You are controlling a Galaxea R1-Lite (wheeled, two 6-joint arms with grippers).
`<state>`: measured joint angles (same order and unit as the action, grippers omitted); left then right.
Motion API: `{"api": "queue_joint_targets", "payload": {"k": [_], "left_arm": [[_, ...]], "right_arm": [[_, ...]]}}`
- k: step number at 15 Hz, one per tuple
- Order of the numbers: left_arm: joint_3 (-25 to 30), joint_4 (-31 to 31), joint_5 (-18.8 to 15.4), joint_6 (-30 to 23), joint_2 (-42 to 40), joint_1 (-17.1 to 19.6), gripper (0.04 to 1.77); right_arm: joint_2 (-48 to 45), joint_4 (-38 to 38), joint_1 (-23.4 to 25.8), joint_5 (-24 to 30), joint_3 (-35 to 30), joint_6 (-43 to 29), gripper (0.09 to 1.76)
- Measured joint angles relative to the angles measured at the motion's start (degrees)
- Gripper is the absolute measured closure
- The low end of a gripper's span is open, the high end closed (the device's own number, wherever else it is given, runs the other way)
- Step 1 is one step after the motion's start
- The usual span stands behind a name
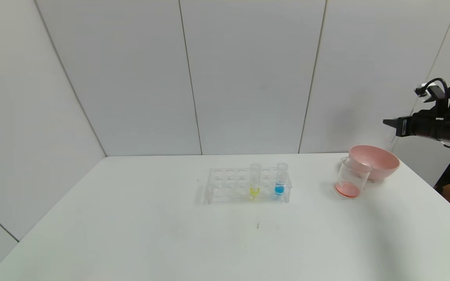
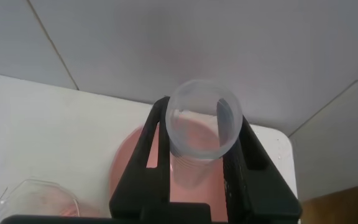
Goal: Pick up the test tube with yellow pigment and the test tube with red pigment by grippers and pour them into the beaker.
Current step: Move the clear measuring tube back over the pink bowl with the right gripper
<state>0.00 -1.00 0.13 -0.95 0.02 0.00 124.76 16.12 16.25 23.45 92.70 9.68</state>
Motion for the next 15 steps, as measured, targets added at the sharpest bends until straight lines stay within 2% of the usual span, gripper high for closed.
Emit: {"api": "queue_joint_targets", "payload": {"k": [3,7,15], "left_arm": [[0.0,0.0,0.0,0.0,0.0,0.0,0.09],[0.0,0.0,0.0,0.0,0.0,0.0,0.09],[0.0,0.0,0.0,0.0,0.0,0.0,0.09]], "right_arm": [[0.7,0.7,-0.1,-0.1,-3.2,-0.7,1.31],[2.7,6.2,-0.5,-0.1,-5.5,-0.9,1.31],[4.8,7.0,-0.7,-0.1,-5.9,-2.0,1.31]]}}
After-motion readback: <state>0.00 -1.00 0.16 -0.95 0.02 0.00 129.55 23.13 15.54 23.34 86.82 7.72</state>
